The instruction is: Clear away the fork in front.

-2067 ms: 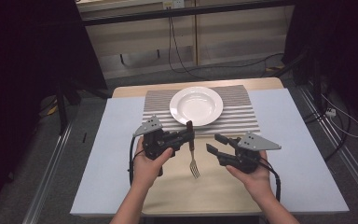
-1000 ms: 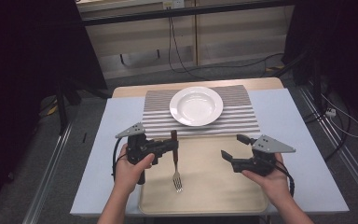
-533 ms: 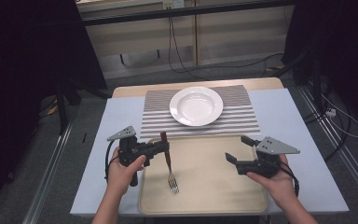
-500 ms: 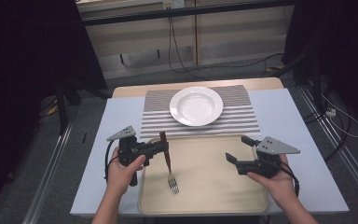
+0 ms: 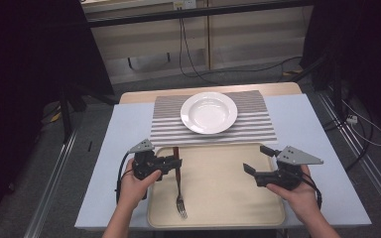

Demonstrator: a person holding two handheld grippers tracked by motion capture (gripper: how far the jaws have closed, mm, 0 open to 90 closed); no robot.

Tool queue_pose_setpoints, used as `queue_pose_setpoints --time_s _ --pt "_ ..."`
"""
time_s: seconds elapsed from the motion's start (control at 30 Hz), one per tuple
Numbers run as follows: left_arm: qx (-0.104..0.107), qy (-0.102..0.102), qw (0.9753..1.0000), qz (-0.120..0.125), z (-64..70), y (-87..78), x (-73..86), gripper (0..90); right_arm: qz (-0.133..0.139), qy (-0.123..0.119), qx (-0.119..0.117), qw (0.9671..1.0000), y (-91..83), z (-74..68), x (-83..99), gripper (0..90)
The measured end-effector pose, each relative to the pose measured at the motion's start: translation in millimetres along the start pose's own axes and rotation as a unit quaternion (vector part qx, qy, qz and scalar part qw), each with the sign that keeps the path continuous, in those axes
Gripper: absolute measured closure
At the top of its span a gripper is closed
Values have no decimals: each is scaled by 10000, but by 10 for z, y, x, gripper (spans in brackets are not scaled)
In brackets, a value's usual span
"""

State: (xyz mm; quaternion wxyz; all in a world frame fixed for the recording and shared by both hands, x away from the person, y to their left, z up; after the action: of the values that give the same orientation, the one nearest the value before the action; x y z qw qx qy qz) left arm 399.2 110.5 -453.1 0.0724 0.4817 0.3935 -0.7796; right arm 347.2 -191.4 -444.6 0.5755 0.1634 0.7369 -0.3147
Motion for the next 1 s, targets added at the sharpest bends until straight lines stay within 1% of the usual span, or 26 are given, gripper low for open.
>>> queue_pose_setpoints --time_s 0.13,0.23,0.33,0.43,0.57,0.73,0.8,0.93,1.0 --pt "-87 58 9999 -67 -33 -2 54 659 -40 14 -21 10000 2 -12 40 145" --pt "-136 101 9998 -73 -50 6 77 648 -41 35 -24 10000 0 -16 57 144" --pt "-154 146 9997 -95 -62 27 88 640 -16 54 -24 10000 -16 -8 45 146" --pt "-204 134 9996 -159 -105 47 117 628 29 61 8 10000 -33 5 26 145" --pt "-295 190 9992 -214 -142 48 159 608 32 47 30 10000 -55 10 28 145" --pt "-335 231 9988 -268 -201 49 196 601 38 56 45 10000 -73 26 32 138" --pt "-342 230 9988 -267 -202 55 200 596 38 51 54 10000 -80 27 31 137" --pt "-366 295 9985 -289 -191 76 209 592 31 50 65 10000 -85 37 39 135" --pt "-397 344 9980 -349 -190 86 227 582 29 67 61 10000 -85 40 46 134"
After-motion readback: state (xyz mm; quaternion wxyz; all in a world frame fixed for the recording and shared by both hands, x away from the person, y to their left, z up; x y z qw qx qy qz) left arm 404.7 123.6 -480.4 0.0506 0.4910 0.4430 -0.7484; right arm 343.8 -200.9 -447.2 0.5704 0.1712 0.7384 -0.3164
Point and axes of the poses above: each handheld gripper's, and its own axes: y roughly forward along the jaws, x roughly out of its underside, z roughly to its right, the point moved 7 cm from there along y, roughly forward along the jaws, and after that the axes turned 12 degrees about -x, right-handed, at the moved point
